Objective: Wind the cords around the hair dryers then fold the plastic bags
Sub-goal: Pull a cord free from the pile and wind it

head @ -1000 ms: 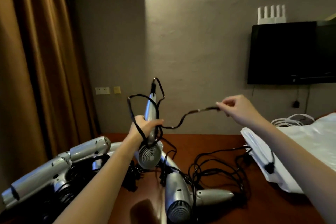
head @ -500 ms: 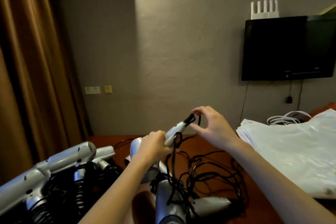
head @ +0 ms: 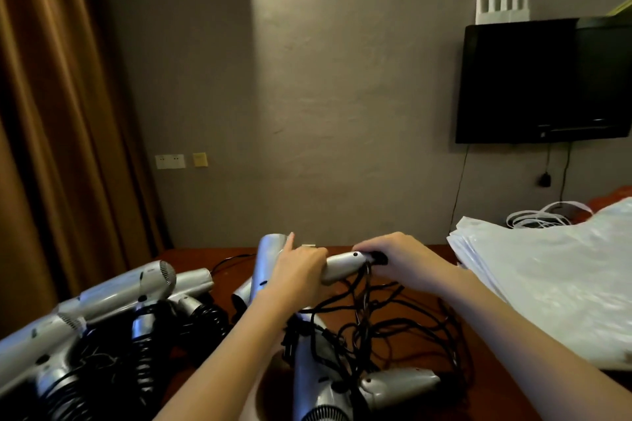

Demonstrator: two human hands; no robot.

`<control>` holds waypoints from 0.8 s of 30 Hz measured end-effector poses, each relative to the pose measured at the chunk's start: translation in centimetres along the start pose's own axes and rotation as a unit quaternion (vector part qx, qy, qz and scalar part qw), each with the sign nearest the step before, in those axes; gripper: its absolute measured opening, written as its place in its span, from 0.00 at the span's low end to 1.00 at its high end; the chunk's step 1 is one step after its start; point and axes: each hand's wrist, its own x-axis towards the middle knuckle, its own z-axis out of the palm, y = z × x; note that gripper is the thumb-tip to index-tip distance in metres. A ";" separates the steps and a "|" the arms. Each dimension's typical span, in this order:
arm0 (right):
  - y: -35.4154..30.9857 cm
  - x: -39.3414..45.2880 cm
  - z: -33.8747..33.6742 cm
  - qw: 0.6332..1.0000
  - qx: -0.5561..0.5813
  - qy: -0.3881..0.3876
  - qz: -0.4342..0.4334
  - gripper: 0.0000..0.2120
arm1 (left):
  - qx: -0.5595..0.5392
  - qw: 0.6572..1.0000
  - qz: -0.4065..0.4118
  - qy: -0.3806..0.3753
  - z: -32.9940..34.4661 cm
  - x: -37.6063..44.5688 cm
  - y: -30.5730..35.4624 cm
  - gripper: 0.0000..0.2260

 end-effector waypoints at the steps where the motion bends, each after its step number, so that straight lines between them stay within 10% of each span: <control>1: 0.4 -0.2 0.4 1.000 0.003 0.022 -0.001 0.16 | -0.038 0.999 0.010 0.022 0.2 0.0 -0.5 0.20; 6: 2.3 -1.4 1.0 0.995 0.053 0.080 0.025 0.18 | -0.315 0.933 -0.078 0.158 0.9 -1.8 -4.5 0.49; 9: 2.7 -1.7 0.1 0.991 0.078 0.106 0.004 0.20 | -0.630 0.738 -0.223 0.091 1.7 -2.7 -5.8 0.42; 11: 2.0 -1.6 -0.8 0.988 0.098 0.122 -0.020 0.19 | -0.804 0.560 -0.198 0.020 2.1 -2.9 -5.5 0.32; 13: 1.0 -1.5 -2.0 0.982 0.130 0.131 -0.034 0.18 | -0.867 0.468 -0.170 0.002 2.6 -3.0 -5.2 0.29; 17: 0.6 -2.4 -3.6 0.937 0.325 0.124 0.040 0.08 | -0.903 0.403 -0.144 0.040 3.1 -3.2 -4.0 0.42; 19: 1.3 -3.0 -3.0 0.891 0.420 0.154 0.079 0.07 | -0.893 0.422 -0.147 0.053 3.4 -3.5 -2.9 0.44; 24: 0.6 -3.4 0.5 0.661 0.703 0.227 0.132 0.13 | -0.898 0.398 -0.177 0.060 5.8 -4.0 -2.7 0.34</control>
